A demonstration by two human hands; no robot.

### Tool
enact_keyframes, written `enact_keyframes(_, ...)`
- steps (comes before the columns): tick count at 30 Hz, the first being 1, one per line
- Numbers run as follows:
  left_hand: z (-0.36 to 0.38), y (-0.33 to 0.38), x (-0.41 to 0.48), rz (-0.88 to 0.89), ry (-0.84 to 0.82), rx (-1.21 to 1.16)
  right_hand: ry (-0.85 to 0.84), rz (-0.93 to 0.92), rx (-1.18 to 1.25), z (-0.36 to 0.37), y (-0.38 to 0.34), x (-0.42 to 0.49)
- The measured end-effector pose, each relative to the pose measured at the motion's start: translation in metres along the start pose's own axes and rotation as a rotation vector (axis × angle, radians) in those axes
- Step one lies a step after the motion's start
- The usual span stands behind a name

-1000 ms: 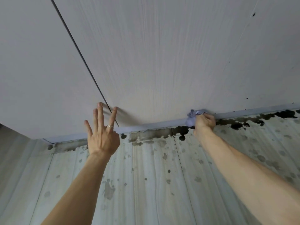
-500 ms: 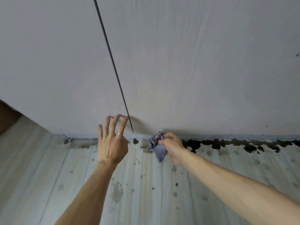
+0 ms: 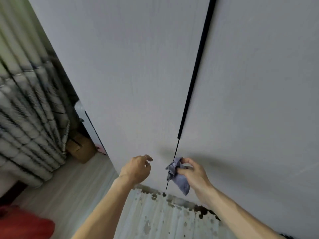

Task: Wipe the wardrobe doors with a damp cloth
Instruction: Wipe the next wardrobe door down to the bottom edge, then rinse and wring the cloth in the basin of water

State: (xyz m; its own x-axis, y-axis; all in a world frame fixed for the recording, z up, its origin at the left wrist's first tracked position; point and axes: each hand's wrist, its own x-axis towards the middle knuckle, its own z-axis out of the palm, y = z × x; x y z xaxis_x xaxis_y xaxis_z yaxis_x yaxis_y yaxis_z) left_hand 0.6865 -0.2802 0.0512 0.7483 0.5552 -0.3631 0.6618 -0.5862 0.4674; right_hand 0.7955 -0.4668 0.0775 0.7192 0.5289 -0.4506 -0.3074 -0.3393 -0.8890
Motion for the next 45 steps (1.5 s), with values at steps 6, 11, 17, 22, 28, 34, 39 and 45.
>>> enact_keyframes(6, -0.182, 0.082, -0.098, -0.054, -0.005, -0.681, -0.067, -0.1, 0.161, 0.023, -0.193, -0.095)
enact_keyframes(11, -0.288, 0.106, -0.174, -0.012, -0.006, -0.936, -0.242, -0.116, 0.307, 0.059, -0.298, -0.161)
enact_keyframes(17, -0.308, 0.073, -0.216, 0.057, 0.177, -0.966, -0.285, -0.068, 0.317, 0.109, -0.303, -0.194)
enact_keyframes(22, -0.28, 0.015, -0.231, -0.103, 0.289, -0.981, -0.264, 0.116, 0.327, 0.159, -0.253, -0.208)
enact_keyframes(28, -0.248, -0.034, -0.232, -0.267, 0.348, -0.971, -0.493, 0.153, 0.132, 0.194, -0.221, -0.206)
enact_keyframes(34, -0.248, -0.081, -0.211, -0.377, 0.445, -0.918, -0.631, 0.122, -0.195, 0.234, -0.198, -0.153)
enact_keyframes(39, -0.253, -0.128, -0.185, -0.607, 0.397, -1.026, -0.692, 0.033, -0.37, 0.292, -0.194, -0.098)
enact_keyframes(45, -0.269, -0.176, -0.188, -0.649, 0.275, -1.449, -0.689, -0.061, -0.452, 0.371, -0.183, -0.063)
